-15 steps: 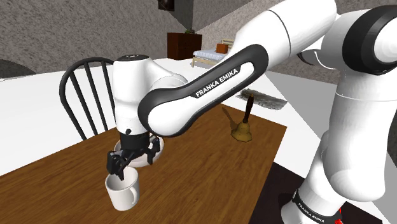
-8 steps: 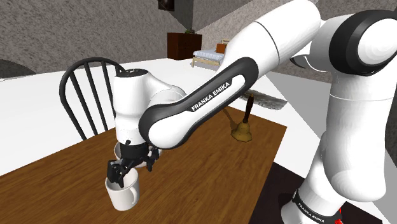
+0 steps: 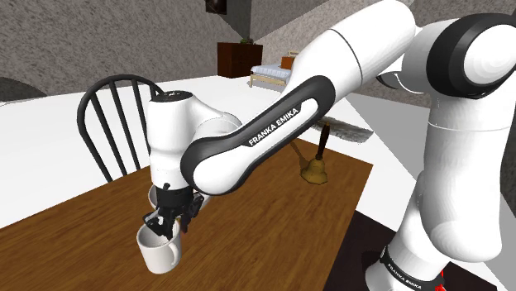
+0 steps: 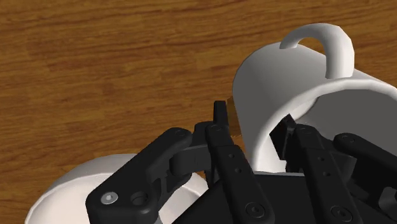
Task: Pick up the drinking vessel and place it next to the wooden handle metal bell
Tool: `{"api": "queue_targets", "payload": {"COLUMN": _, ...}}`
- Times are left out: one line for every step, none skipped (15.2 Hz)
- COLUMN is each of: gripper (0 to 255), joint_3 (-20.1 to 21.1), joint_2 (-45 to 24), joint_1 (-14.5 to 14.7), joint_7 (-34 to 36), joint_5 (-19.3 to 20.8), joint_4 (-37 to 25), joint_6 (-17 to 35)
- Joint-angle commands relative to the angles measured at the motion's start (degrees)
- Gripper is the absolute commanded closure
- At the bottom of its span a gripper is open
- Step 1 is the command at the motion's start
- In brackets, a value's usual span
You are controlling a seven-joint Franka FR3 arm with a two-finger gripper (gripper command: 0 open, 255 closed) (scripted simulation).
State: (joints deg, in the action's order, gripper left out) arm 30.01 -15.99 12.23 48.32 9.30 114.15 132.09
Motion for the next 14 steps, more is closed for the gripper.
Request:
{"api": "queue_targets", "payload": {"gripper": 255, "joint_3": 0.0, "joint_2": 0.0, "joint_1": 0.0, "joint_7": 0.0, "joint_5": 0.0, "joint_4": 0.0, "joint_6": 0.0}}
{"api": "queue_targets", "payload": {"gripper": 255, "joint_3": 0.0, "joint_2": 0.0, "joint_1": 0.0, "joint_7": 0.0, "joint_5": 0.0, "joint_4": 0.0, "joint_6": 0.0}}
{"api": "queue_targets", "payload": {"gripper": 255, "joint_3": 0.0, "joint_2": 0.0, "joint_1": 0.0, "joint_7": 0.0, "joint_5": 0.0, "joint_4": 0.0, "joint_6": 0.0}}
{"api": "queue_targets", "payload": {"gripper": 255, "joint_3": 0.0, "joint_2": 0.0, "joint_1": 0.0, "joint_7": 0.0, "joint_5": 0.0, "joint_4": 0.0, "joint_6": 0.0}}
{"api": "queue_targets", "payload": {"gripper": 255, "joint_3": 0.0, "joint_2": 0.0, "joint_1": 0.0, "joint_7": 0.0, "joint_5": 0.0, "joint_4": 0.0, "joint_6": 0.0}}
{"api": "queue_targets", "payload": {"gripper": 255, "joint_3": 0.0, "joint_2": 0.0, "joint_1": 0.0, "joint_7": 0.0, "joint_5": 0.0, "joint_4": 0.0, "joint_6": 0.0}}
{"api": "queue_targets", "payload": {"gripper": 255, "joint_3": 0.0, "joint_2": 0.0, "joint_1": 0.0, "joint_7": 0.0, "joint_5": 0.0, "joint_4": 0.0, "joint_6": 0.0}}
{"api": "queue_targets", "payload": {"gripper": 255, "joint_3": 0.0, "joint_2": -0.01, "joint_1": 0.0, "joint_7": 0.0, "joint_5": 0.01, "joint_4": 0.0, "joint_6": 0.01}}
{"api": "queue_targets", "payload": {"gripper": 255, "joint_3": 0.13, "joint_2": 0.44, "joint_1": -0.11, "joint_7": -0.21, "joint_5": -0.33, "joint_4": -0.26, "joint_6": -0.63}}
{"api": "queue_targets", "payload": {"gripper": 255, "joint_3": 0.26, "joint_2": 0.87, "joint_1": -0.21, "joint_7": -0.42, "joint_5": -0.65, "joint_4": -0.54, "joint_6": -1.29}}
{"api": "queue_targets", "payload": {"gripper": 255, "joint_3": 0.38, "joint_2": 1.3, "joint_1": -0.31, "joint_7": -0.62, "joint_5": -0.97, "joint_4": -0.83, "joint_6": -1.94}}
{"api": "queue_targets", "payload": {"gripper": 255, "joint_3": 0.49, "joint_2": 1.71, "joint_1": -0.4, "joint_7": -0.82, "joint_5": -1.28, "joint_4": -1.14, "joint_6": -2.6}}
{"api": "queue_targets", "payload": {"gripper": 255, "joint_3": 0.59, "joint_2": 2.12, "joint_1": -0.49, "joint_7": -1.01, "joint_5": -1.58, "joint_4": -1.46, "joint_6": -3.27}}
{"api": "queue_targets", "payload": {"gripper": 255, "joint_3": 0.69, "joint_2": 2.51, "joint_1": -0.58, "joint_7": -1.19, "joint_5": -1.87, "joint_4": -1.79, "joint_6": -3.94}}
